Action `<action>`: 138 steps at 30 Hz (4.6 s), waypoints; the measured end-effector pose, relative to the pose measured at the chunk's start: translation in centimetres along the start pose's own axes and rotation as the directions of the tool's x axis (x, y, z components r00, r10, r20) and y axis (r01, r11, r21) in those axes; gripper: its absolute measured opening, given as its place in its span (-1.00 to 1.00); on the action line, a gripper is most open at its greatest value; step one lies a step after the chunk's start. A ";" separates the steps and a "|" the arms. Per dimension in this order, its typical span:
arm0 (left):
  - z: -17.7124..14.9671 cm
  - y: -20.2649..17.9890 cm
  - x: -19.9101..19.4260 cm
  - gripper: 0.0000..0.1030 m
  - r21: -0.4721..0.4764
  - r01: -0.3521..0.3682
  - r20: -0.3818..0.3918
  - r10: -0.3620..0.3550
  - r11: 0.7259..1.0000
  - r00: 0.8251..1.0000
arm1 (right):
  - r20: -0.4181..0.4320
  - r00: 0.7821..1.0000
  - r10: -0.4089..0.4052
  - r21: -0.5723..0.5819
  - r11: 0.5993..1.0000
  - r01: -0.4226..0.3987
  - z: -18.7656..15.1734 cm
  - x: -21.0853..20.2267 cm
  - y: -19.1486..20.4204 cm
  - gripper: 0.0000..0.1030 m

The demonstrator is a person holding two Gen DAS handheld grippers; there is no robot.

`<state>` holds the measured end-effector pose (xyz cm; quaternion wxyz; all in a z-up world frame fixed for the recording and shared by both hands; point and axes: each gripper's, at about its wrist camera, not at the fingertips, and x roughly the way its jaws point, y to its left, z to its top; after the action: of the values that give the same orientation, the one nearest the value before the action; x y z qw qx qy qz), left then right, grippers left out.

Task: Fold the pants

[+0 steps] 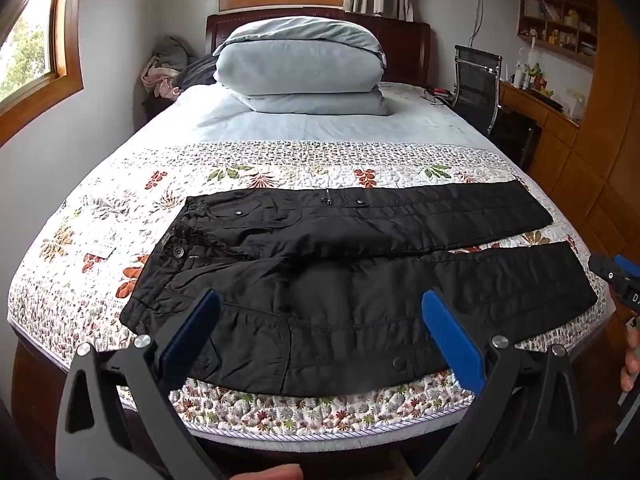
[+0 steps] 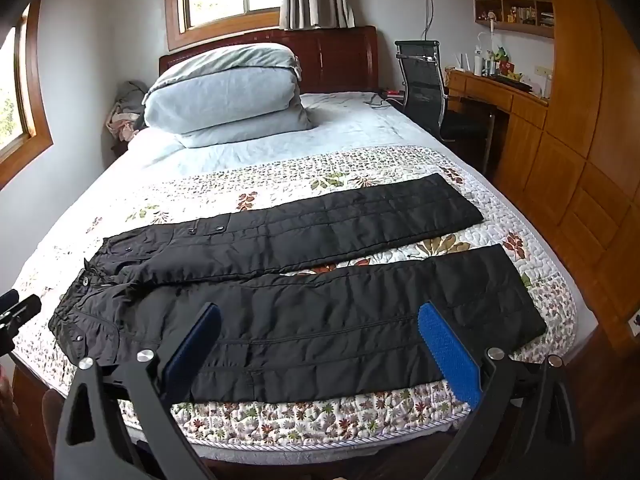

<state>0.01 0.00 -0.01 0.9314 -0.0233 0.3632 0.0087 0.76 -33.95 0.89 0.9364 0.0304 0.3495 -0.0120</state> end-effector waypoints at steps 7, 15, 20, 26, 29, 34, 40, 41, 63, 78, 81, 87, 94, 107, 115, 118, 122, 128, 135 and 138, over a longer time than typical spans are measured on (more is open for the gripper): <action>0.2 0.2 -0.2 0.96 0.004 -0.003 0.005 0.003 1.000 1.000 | -0.004 1.000 0.017 0.015 1.000 -0.017 0.0 0.0 0.0 0.94; 0.2 0.0 -0.3 0.96 0.007 -0.006 0.002 0.006 1.000 1.000 | 0.000 1.000 0.014 0.018 1.000 -0.014 -0.1 0.1 -0.3 0.94; 0.2 0.0 -0.1 0.96 0.007 -0.009 0.001 0.009 1.000 1.000 | 0.001 1.000 0.005 0.023 1.000 -0.005 0.0 0.0 -0.3 0.94; 0.2 0.0 -0.1 0.96 0.010 -0.011 0.003 0.011 1.000 1.000 | 0.002 1.000 0.000 0.022 1.000 0.000 -0.1 0.0 -0.3 0.94; 0.1 0.0 -0.1 0.96 0.012 -0.012 0.004 0.012 1.000 1.000 | 0.002 1.000 0.002 0.021 1.000 -0.002 -0.1 0.0 -0.3 0.94; 0.1 0.0 0.0 0.96 0.013 -0.011 0.002 0.011 1.000 1.000 | 0.002 1.000 0.002 0.015 1.000 -0.002 -0.1 0.0 -0.2 0.94; 0.1 0.0 0.0 0.96 0.014 -0.011 0.001 0.011 1.000 1.000 | 0.001 1.000 0.003 0.018 1.000 -0.003 -0.2 0.1 -0.2 0.94; 0.1 -0.1 0.1 0.96 0.015 -0.012 0.000 0.012 1.000 1.000 | 0.001 1.000 0.003 0.018 1.000 -0.003 -0.2 0.1 -0.2 0.94; 0.0 -0.1 0.1 0.96 0.015 -0.010 -0.001 0.010 1.000 1.000 | 0.000 1.000 0.005 0.018 1.000 -0.005 -0.2 0.1 -0.2 0.94; 0.1 0.0 0.3 0.96 0.012 -0.010 -0.004 0.010 1.000 1.000 | -0.002 1.000 0.007 0.011 1.000 -0.007 -0.1 0.3 0.0 0.94; 0.1 0.0 0.3 0.96 0.012 -0.010 -0.005 0.010 1.000 1.000 | -0.003 1.000 0.008 0.008 1.000 -0.008 0.0 0.5 0.2 0.94; 0.2 0.0 0.5 0.96 0.015 -0.012 -0.010 0.012 1.000 1.000 | -0.012 1.000 0.011 0.006 1.000 -0.010 0.1 0.9 0.4 0.94; 0.4 -0.1 1.2 0.96 0.015 -0.011 -0.023 0.012 1.000 1.000 | -0.022 1.000 0.015 0.007 1.000 -0.015 0.2 1.4 0.5 0.94; 4.2 2.9 5.8 0.96 -0.029 0.214 -0.169 -0.216 0.976 0.962 | -0.004 1.000 -0.026 -0.063 0.998 0.025 5.7 3.7 -2.4 0.94; 11.3 14.4 20.1 0.96 -0.300 0.198 -0.474 -0.326 0.933 0.818 | -0.245 0.966 0.077 -0.013 0.996 -0.083 17.3 16.5 -11.1 0.94; 13.0 19.7 24.5 0.95 -0.434 0.109 -0.509 -0.344 0.894 0.789 | -0.387 0.917 0.094 0.048 0.995 -0.082 20.6 24.8 -15.0 0.94; 14.7 25.7 30.3 0.95 -0.458 -0.037 -0.601 -0.279 0.888 0.749 | -0.476 0.877 0.072 0.050 0.997 -0.054 22.1 32.7 -17.9 0.94; 14.6 31.1 37.4 0.95 -0.507 -0.141 -0.673 -0.288 0.850 0.681 | -0.533 0.843 0.071 0.046 0.997 -0.055 22.7 40.5 -20.3 0.94; 14.0 30.6 43.1 0.95 -0.486 -0.149 -0.727 -0.304 0.861 0.616 | -0.553 0.833 -0.004 0.000 1.000 0.006 22.6 45.0 -21.9 0.94; 13.5 29.2 44.6 0.95 -0.493 -0.125 -0.738 -0.338 0.861 0.585 | -0.563 0.825 -0.048 -0.033 0.999 0.035 22.4 46.1 -22.8 0.94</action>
<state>41.04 29.85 -21.35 0.6244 -0.2853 0.7264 0.0321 49.20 -58.26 -13.51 0.7916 0.0149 0.6106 -0.0191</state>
